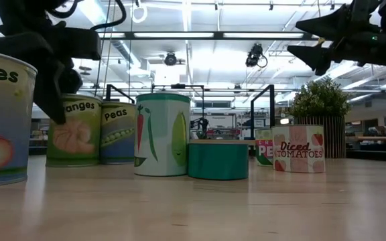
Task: Pick and place cans onto a shelf
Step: Put the canned oranges on the shelf
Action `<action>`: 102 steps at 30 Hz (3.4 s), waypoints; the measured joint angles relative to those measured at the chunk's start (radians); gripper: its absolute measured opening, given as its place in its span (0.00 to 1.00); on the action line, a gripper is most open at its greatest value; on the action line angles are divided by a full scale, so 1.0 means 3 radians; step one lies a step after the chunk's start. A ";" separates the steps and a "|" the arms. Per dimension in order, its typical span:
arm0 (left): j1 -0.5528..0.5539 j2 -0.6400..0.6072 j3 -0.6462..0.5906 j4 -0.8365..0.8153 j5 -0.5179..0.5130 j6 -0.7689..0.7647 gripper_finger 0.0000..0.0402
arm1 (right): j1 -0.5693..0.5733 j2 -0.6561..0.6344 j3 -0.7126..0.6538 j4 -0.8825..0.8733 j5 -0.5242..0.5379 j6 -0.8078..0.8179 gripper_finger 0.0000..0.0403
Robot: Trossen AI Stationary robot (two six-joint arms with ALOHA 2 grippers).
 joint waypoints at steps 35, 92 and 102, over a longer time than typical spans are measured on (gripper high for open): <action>0.1385 0.0299 0.1815 -0.1058 0.0798 0.1815 0.73 | 0.0000 0.0092 0.0001 0.0127 0.0009 0.0110 0.93; 0.3100 0.1389 0.1932 -0.0172 0.0813 0.3503 0.79 | 0.0072 0.0163 0.0001 0.0147 0.0000 0.0014 0.93; 0.3068 0.1389 0.1930 -0.0022 0.0807 0.3410 0.79 | 0.0072 0.0163 0.0001 0.0146 -0.0001 0.0013 0.93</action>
